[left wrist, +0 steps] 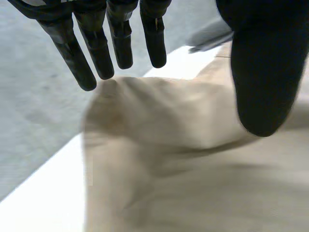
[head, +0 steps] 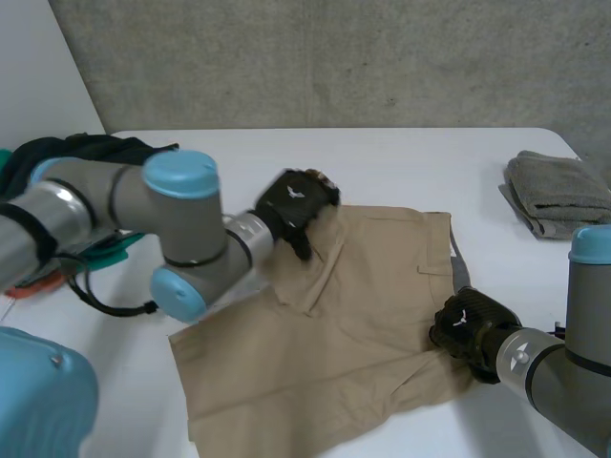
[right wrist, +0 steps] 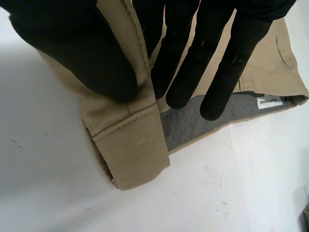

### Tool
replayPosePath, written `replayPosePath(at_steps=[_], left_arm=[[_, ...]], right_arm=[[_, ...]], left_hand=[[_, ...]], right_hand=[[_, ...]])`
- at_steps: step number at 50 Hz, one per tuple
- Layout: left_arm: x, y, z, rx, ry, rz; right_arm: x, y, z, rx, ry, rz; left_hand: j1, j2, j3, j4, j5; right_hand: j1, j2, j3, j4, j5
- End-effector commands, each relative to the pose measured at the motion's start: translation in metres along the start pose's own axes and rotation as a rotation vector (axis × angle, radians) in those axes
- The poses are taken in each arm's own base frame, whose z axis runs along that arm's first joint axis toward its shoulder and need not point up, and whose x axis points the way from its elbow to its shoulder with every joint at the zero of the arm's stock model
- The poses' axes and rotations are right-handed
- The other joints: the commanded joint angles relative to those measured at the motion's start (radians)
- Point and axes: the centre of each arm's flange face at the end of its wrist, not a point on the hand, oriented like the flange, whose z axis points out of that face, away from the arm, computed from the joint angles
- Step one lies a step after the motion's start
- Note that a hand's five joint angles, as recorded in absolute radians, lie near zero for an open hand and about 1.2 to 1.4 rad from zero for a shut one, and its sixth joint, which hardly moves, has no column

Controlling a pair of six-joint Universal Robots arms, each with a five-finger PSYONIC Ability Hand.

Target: Fold the laundry.

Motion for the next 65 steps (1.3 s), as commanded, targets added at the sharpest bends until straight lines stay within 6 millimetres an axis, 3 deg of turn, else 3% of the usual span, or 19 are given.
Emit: replayPosePath(at_steps=[1,8,16,26,35,49,55,61,65], left_arm=[[-0.054,-0.001,-0.013,0.004,-0.128,-0.029],[-0.072,0.023,-0.014,-0.059,-0.200,-0.048],[-0.065,0.050,-0.001,-0.098,-0.181,-0.061],[-0.040,0.040,0.013,-0.040,-0.102,-0.047],[-0.022,0.044,0.016,-0.055,-0.065,-0.050],[-0.019,0.063,0.023,-0.080,-0.070,-0.056],[-0.014,0.059,0.024,-0.078,-0.074,-0.051],[-0.017,0.059,0.021,-0.103,-0.134,-0.038],[-0.030,0.052,0.016,-0.109,-0.205,-0.033]], right_arm=[[0.001,0.000,0.001,0.004,0.007,-0.001],[-0.001,0.001,0.002,0.002,0.003,-0.002],[-0.002,0.002,0.004,-0.002,-0.003,-0.001],[-0.002,0.002,0.004,0.001,0.002,-0.002],[-0.003,0.003,0.007,-0.002,-0.003,0.000],[-0.006,0.005,0.011,-0.010,-0.018,0.002],[-0.005,0.005,0.011,-0.011,-0.016,0.002],[-0.006,0.006,0.011,-0.011,-0.017,0.002],[-0.005,0.006,0.011,-0.012,-0.015,0.003]], left_hand=[[-0.019,0.013,0.010,0.021,0.030],[0.148,0.180,0.177,0.188,0.197],[0.189,0.221,0.219,0.230,0.239],[0.186,0.218,0.216,0.227,0.236],[0.222,0.253,0.251,0.262,0.271],[0.494,0.526,0.524,0.535,0.544],[0.960,0.992,0.990,1.001,1.010],[0.973,1.005,1.002,1.013,1.022],[0.973,1.005,1.002,1.013,1.022]], right_hand=[[0.296,0.219,0.203,0.198,0.190],[0.296,0.219,0.203,0.198,0.190],[0.296,0.219,0.203,0.198,0.190],[0.296,0.219,0.203,0.198,0.190],[0.296,0.219,0.203,0.198,0.190],[0.296,0.219,0.203,0.198,0.190],[0.296,0.219,0.203,0.198,0.190],[0.296,0.219,0.203,0.198,0.190],[0.296,0.219,0.203,0.198,0.190]])
